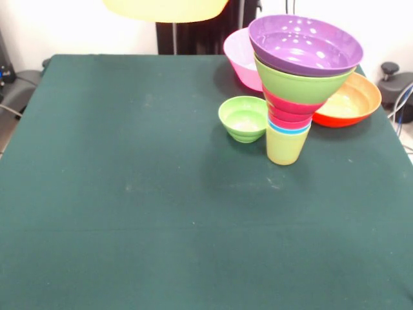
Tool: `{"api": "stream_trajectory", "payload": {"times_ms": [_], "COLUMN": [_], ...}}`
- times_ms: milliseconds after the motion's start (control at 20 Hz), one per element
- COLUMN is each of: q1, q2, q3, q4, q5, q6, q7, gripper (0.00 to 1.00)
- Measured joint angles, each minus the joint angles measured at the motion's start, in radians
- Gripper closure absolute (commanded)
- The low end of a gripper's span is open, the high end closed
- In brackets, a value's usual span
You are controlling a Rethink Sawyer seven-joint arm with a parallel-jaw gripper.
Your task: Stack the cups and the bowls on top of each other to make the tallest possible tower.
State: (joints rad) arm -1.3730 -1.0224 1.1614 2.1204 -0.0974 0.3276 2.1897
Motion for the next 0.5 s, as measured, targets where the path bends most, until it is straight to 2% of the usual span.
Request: {"api": "stream_trajectory", "payload": {"times_ms": [500], "q1": [0.101], "q2": [-0.049], "q3": [-0.035], "q4": [0.005], "q5": [0.022], "q6": [0.0], "q7": [0.0], "gripper": [1.0]}}
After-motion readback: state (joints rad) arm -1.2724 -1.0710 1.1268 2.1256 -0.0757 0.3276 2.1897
